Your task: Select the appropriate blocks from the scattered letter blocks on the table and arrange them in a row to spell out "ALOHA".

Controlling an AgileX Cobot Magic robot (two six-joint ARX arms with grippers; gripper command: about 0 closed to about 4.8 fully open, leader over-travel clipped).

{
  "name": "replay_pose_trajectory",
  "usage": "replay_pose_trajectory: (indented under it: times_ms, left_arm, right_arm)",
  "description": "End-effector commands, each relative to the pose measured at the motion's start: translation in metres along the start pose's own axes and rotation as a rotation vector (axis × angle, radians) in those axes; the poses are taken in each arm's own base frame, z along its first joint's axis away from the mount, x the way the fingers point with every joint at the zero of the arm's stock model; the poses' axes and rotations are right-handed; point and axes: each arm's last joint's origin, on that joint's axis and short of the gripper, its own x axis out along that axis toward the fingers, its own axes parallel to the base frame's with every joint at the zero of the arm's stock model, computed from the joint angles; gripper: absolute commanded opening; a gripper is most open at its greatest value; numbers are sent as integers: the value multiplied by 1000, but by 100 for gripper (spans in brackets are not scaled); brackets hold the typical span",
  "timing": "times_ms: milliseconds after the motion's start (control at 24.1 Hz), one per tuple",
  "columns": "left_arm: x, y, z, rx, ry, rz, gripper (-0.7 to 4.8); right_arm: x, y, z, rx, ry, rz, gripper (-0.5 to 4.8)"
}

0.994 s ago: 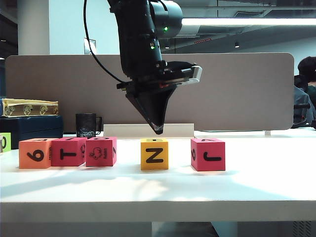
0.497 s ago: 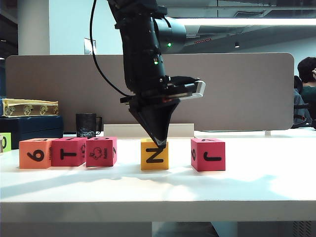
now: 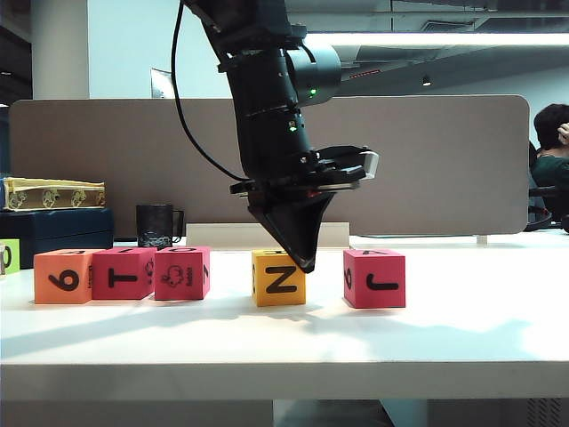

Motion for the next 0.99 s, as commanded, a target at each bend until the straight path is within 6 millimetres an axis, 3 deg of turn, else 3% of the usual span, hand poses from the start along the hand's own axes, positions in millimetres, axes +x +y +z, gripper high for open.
replay_pose_trajectory:
  times_ms: [41, 538, 994]
  left_arm:
    - [0, 1, 4, 17, -38, 51, -6]
    - [6, 20, 14, -4, -138, 184, -6]
    - [10, 22, 25, -2, -241, 201, -6]
  right_arm:
    - [-1, 0, 1, 12, -11, -3, -5]
    - [-1, 0, 1, 19, -12, 0, -5]
    - [-1, 0, 1, 20, -13, 0, -5]
